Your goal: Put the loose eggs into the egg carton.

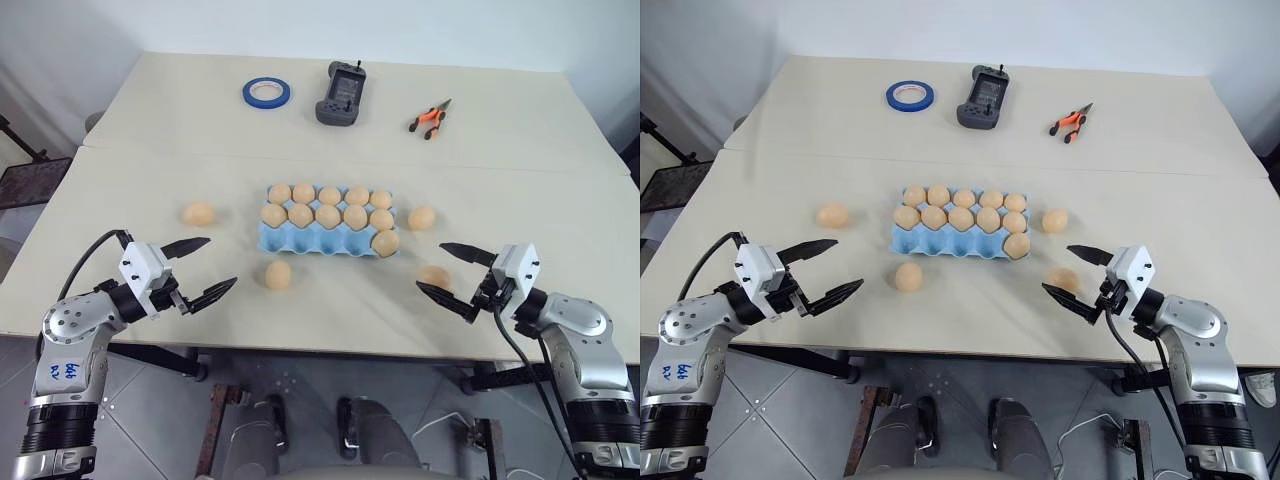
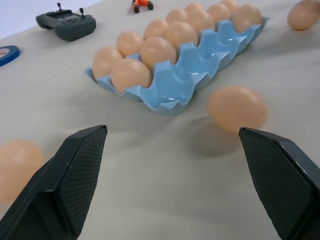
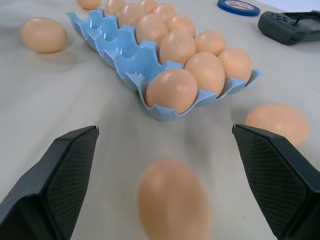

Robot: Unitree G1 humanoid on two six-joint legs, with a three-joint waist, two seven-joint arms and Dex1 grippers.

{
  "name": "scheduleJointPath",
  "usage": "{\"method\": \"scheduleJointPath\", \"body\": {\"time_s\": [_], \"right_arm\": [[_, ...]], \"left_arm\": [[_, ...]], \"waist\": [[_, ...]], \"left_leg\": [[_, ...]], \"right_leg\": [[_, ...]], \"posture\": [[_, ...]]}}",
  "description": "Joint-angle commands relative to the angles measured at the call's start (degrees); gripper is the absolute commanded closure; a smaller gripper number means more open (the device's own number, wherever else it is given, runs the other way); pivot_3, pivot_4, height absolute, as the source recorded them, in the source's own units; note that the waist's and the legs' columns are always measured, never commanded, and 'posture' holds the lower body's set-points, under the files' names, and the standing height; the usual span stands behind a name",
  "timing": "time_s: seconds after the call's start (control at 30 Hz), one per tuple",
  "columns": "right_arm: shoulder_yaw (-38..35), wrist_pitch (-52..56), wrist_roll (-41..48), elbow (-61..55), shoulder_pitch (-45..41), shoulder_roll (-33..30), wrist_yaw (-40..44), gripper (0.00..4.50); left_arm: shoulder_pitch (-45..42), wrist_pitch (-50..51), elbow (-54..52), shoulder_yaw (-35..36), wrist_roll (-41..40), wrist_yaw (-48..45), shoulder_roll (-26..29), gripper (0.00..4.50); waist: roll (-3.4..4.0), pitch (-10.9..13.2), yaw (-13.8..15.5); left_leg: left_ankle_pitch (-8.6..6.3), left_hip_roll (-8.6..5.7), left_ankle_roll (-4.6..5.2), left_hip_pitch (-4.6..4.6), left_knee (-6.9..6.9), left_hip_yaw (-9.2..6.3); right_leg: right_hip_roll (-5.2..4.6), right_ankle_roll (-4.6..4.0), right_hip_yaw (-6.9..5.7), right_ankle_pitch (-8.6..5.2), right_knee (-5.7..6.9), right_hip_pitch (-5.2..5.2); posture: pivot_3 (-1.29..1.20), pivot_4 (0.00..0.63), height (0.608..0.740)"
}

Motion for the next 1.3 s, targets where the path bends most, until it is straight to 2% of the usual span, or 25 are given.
{"method": "scheduleJointPath", "body": {"time_s": [0.03,0.2,0.5,0.7,0.9,1.07,1.3], "right_arm": [[-0.05,-0.72,0.45,-1.58,-0.25,0.27,-0.05,0.00],[-1.72,0.94,0.68,-4.10,0.91,-0.09,-2.93,0.00],[-13.84,1.44,1.89,-6.75,15.07,-3.45,-6.74,0.00],[-14.87,-0.82,1.31,-3.57,18.79,-2.59,-6.19,0.00],[-10.43,-1.58,0.81,-1.40,15.19,-2.60,-3.21,0.00],[-5.43,-0.01,-0.64,2.19,7.77,-3.14,-1.57,0.00],[1.07,-1.12,-4.46,14.94,-5.69,-1.99,1.47,0.00]], "left_arm": [[-0.75,-1.36,-1.40,0.90,1.02,1.49,0.80,0.02],[-1.33,-0.02,-2.36,-0.97,-1.05,-1.88,0.77,0.02],[-6.68,1.85,-3.91,-9.45,-2.02,-7.44,-2.70,0.02],[-8.92,1.89,-1.75,-12.49,-1.73,-10.16,-3.86,0.02],[-10.49,0.58,-0.66,-12.59,-1.86,-11.09,-5.29,0.02],[-9.35,0.84,-0.31,-12.59,-1.79,-12.08,-5.21,0.02],[-7.42,1.97,-2.18,-12.13,-2.55,-11.94,-5.23,0.02]], "waist": [[0.00,0.00,0.02],[0.01,0.00,0.06],[0.05,-0.05,1.57],[0.07,-0.07,0.78],[0.07,-0.06,0.05],[0.09,-0.07,-0.29],[0.14,-0.10,-0.14]], "left_leg": [[0.00,0.00,0.00,0.00,0.00,0.00],[0.00,0.00,0.00,0.00,0.00,0.02],[-0.05,-0.04,0.08,0.00,0.04,0.07],[-0.06,-0.02,0.15,0.05,0.26,0.20],[-0.07,-0.01,0.27,0.05,0.66,0.19],[-0.08,-0.01,0.27,0.04,0.57,0.22],[-0.08,-0.02,0.27,-0.01,0.36,0.30]], "right_leg": [[0.00,0.00,0.00,0.00,0.00,0.00],[0.00,0.00,0.02,0.00,0.00,0.00],[-0.02,-0.06,0.08,-0.04,-0.03,0.03],[0.05,-0.31,0.28,-0.14,-0.02,0.07],[0.05,-0.36,0.33,-0.07,-0.06,0.26],[0.09,-0.20,0.42,0.33,-0.66,0.43],[0.03,-0.20,0.47,0.37,-0.91,0.40]], "posture": [[0.00,0.150,0.740],[0.00,0.150,0.740],[0.00,0.150,0.740],[0.00,0.150,0.740],[0.00,0.150,0.740],[0.00,0.150,0.740],[0.00,0.150,0.740]]}}
